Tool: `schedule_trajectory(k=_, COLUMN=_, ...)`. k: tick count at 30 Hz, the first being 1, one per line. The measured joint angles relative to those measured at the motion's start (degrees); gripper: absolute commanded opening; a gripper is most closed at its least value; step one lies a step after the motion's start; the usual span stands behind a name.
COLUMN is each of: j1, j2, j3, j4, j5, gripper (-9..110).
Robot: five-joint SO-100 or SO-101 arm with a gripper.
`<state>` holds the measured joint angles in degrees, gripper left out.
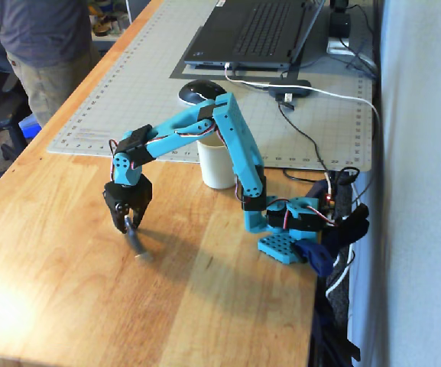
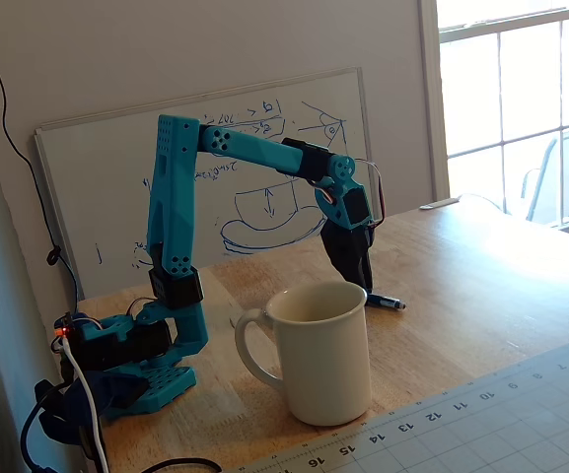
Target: Grasp a pen and put it in a mug.
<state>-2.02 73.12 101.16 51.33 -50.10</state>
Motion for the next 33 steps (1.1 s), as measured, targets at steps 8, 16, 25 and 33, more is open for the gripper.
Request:
schedule_trajectory(k=8, j1=-0.1, j2=1.1, j3=0.2, j4=0.0, j5=0.0, gripper=3)
schedule_trajectory(k=16, j1=-0.7, j2=12.4, j3=1.0, j4=0.0, j5=0.0, gripper=3)
schedule_trajectory(k=25, j1=-0.7, j2=31.7, j3=1.1, j4=-8.2, j5=-3.7, gripper=3)
schedule_trajectory(k=33, j1=-0.2, j2=42.5, j3=6.3, j4=-20.1, j5=-26.8, gripper=2)
